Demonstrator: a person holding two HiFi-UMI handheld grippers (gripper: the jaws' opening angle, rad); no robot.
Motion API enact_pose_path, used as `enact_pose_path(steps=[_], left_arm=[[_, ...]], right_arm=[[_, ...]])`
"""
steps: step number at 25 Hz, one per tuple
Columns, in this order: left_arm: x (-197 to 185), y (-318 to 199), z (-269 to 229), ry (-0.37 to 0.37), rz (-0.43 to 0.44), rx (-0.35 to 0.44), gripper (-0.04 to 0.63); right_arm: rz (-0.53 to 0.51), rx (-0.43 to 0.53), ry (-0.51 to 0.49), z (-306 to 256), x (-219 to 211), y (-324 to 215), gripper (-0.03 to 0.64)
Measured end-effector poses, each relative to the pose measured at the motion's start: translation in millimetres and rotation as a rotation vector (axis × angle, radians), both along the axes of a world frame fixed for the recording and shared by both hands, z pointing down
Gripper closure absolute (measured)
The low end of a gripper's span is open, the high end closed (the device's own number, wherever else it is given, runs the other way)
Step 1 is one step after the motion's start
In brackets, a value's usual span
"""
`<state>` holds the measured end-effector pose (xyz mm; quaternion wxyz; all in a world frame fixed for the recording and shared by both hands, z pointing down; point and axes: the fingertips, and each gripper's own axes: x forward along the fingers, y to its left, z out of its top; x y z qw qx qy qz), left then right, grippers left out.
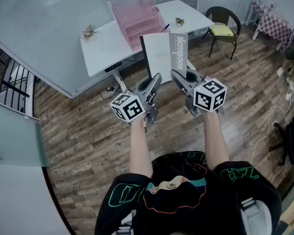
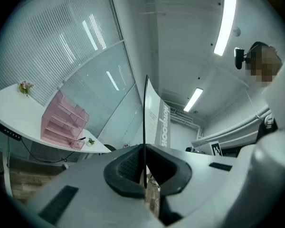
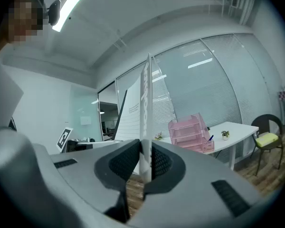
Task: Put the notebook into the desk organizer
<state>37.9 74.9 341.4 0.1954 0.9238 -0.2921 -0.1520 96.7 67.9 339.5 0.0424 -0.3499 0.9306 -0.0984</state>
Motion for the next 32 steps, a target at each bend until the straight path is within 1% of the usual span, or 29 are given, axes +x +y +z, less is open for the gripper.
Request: enact_pose_path(steps=[7, 10, 13, 17, 21, 24, 28, 32], left_arm=[[11, -1, 16, 0.056, 0.011, -0.058, 0.589], [21, -5, 22, 0.057, 0.02, -0.075, 0.589], [30, -11, 20, 0.055, 0.023, -0.076, 0.589], [31, -11, 37, 0.058, -0.003, -0.119, 0.589], [27, -20, 45, 0.068, -0.025, -0.138, 0.589], [29, -36, 48, 0.084, -0.023, -0.148, 0.589], [31, -68, 62, 0.122, -0.006, -0.19, 0.589], [26, -103, 71, 0.129, 0.014, -0.215, 0.589]], right_arm=[[0.007, -0.006, 0.035, 14, 9, -1, 0.588], [0.018, -0.016, 0.04, 20, 19, -6, 0.586], [0.024, -0.014, 0.035, 19, 28, -13, 0.584], [0.018, -0.044, 0.054, 37, 29, -14, 0.581], [0.003, -0.047, 0.071, 43, 25, -24, 0.581], [0.011, -0.055, 0.078, 48, 27, -40, 0.581], [0.024, -0.088, 0.096, 60, 28, -72, 0.58], [0.045, -0.109, 0.085, 69, 24, -107, 0.578]])
